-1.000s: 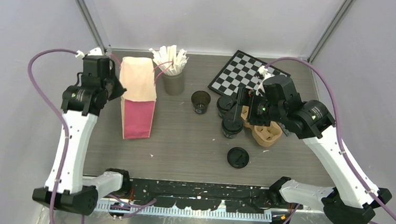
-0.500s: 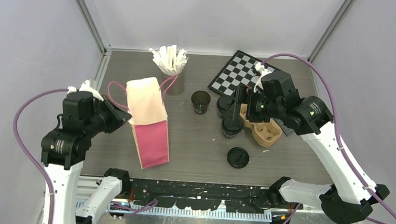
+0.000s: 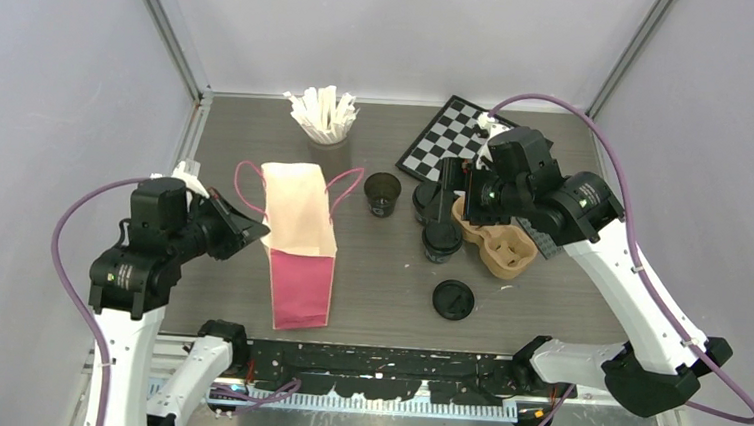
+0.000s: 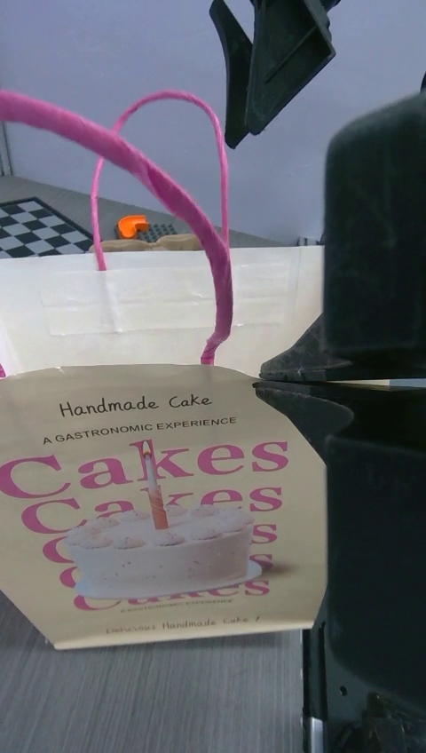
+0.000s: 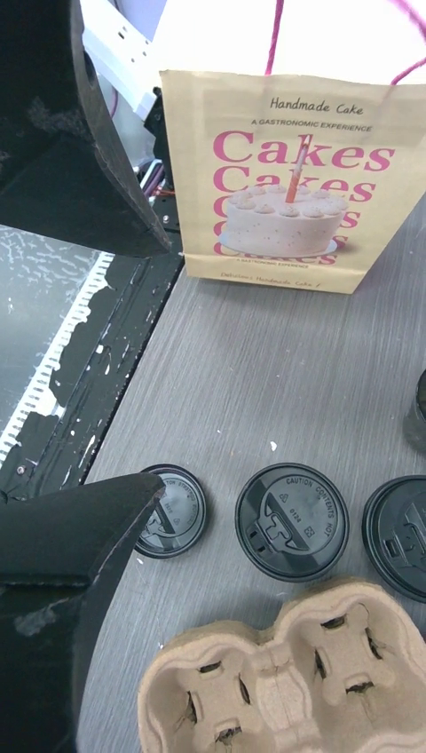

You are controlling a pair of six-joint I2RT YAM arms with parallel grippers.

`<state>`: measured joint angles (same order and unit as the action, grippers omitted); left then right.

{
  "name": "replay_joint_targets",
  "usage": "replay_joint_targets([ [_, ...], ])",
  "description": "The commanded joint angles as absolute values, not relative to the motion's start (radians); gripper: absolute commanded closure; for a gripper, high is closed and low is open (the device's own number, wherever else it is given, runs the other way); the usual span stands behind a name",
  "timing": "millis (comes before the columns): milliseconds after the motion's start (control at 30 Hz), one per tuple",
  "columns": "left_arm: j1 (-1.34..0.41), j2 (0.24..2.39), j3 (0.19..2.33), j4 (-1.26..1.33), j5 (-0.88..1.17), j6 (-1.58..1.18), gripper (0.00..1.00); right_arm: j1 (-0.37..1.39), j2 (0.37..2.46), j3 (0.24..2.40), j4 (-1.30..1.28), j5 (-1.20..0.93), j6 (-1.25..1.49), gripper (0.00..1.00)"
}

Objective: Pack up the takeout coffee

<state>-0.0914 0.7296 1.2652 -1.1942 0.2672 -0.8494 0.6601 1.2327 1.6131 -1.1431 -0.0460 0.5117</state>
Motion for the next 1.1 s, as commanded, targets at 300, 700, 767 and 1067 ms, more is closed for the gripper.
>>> replay_joint_targets([
  [300, -0.091, 0.699, 1.171, -0.993, 0.4, -0.921, 1.0, 0.666, 1.208, 1.606, -1.111, 0.052, 0.509, 0.05],
  [700, -0.209, 0.704, 1.032, -0.623, 0.391, -1.02, 1.0, 0.665, 1.224, 1.638, -1.118, 0.074, 0.466, 0.05],
  [767, -0.268, 0.709, 1.024, -0.619, 0.324, -1.028, 1.0, 0.665, 1.225, 1.638, -1.118, 0.075, 0.464, 0.05],
  [1067, -0.432, 0.679, 0.995, -0.691, 0.154, -1.049, 0.87, 0.664, 1.233, 1.638, -1.13, 0.09, 0.447, 0.0],
])
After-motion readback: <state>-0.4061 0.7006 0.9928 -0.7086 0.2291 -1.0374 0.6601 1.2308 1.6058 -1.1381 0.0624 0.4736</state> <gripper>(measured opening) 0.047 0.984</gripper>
